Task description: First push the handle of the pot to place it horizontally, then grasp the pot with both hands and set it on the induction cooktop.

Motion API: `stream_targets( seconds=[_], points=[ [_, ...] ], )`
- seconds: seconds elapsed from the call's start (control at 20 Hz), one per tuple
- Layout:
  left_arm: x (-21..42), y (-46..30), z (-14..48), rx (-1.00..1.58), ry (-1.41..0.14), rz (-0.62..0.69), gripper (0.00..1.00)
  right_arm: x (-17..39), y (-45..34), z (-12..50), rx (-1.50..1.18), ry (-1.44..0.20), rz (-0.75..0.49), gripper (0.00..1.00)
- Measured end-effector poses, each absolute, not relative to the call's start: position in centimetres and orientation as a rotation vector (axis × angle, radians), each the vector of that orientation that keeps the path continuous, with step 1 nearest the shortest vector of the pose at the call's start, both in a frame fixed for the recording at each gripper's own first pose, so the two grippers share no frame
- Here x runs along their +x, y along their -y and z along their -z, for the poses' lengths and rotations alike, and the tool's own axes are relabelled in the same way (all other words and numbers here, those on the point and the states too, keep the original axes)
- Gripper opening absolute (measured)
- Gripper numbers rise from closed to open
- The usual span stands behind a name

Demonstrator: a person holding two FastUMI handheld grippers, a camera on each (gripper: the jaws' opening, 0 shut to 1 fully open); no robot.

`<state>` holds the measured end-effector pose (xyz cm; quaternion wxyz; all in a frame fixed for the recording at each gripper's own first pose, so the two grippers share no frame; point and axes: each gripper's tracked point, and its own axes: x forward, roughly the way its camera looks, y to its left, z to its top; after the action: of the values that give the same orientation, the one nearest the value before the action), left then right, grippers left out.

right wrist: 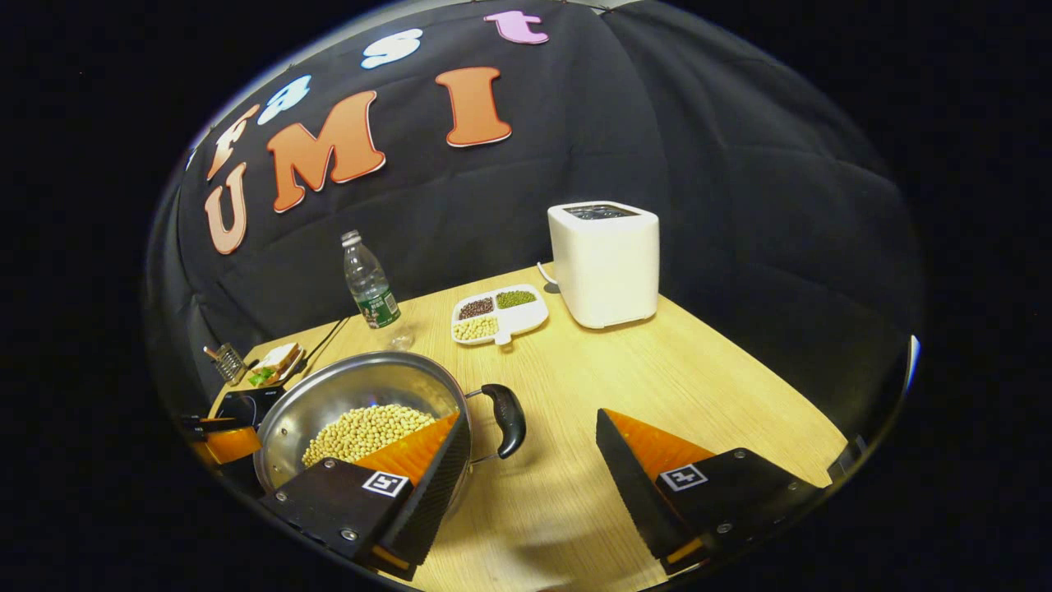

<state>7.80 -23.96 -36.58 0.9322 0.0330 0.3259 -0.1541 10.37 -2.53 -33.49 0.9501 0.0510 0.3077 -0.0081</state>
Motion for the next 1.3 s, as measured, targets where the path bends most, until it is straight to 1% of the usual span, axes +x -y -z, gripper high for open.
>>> stream_targets(
  seconds=[0.25,0.45,0.6,0.75,0.85,0.9,0.95,1.0,1.1,1.15,1.2,1.25,1.3],
  points=[
    [7.8,23.5,38.7,0.053,-0.738,0.286,0.98,11.5,2.0,33.6,0.116,-0.624,0.006,0.95],
    [8.6,23.7,39.6,0.07,-0.756,0.277,0.98,12.0,1.5,33.7,0.119,-0.632,0.004,0.96],
    [8.9,23.8,40.5,0.074,-0.785,0.273,0.98,11.9,0.4,34.1,0.119,-0.667,-0.032,0.95],
    [9.2,24.0,41.4,0.068,-0.811,0.276,0.98,11.9,-0.9,35.6,0.125,-0.741,-0.076,0.95],
    [9.4,24.1,41.5,0.065,-0.816,0.277,0.96,12.0,-1.6,36.4,0.132,-0.783,-0.09,0.87],
    [9.6,24.0,41.7,0.064,-0.822,0.265,0.95,11.9,-1.5,36.7,0.126,-0.798,-0.089,0.82],
    [9.8,23.5,42.2,0.082,-0.837,0.242,0.95,12.1,-1.1,37.2,0.103,-0.81,-0.076,0.8],
    [9.9,23.1,42.7,0.088,-0.862,0.228,0.91,12.3,-0.9,37.2,0.092,-0.81,-0.083,0.7],
    [9.5,23.2,42.6,0.083,-0.894,0.214,0.78,11.9,-1.2,37.1,0.082,-0.822,-0.102,0.61],
    [9.7,23.1,42.5,0.077,-0.89,0.206,0.71,12.0,-1.2,36.9,0.093,-0.826,-0.101,0.55],
    [10.4,23.4,42.5,0.066,-0.884,0.201,0.66,11.7,-0.9,36.9,0.114,-0.835,-0.088,0.55],
    [10.2,23.5,42.5,0.053,-0.888,0.199,0.65,11.8,-0.9,36.7,0.135,-0.836,-0.075,0.53],
    [9.9,23.5,42.4,0.034,-0.889,0.197,0.62,11.5,-0.8,36.6,0.138,-0.84,-0.072,0.46]
  ],
)
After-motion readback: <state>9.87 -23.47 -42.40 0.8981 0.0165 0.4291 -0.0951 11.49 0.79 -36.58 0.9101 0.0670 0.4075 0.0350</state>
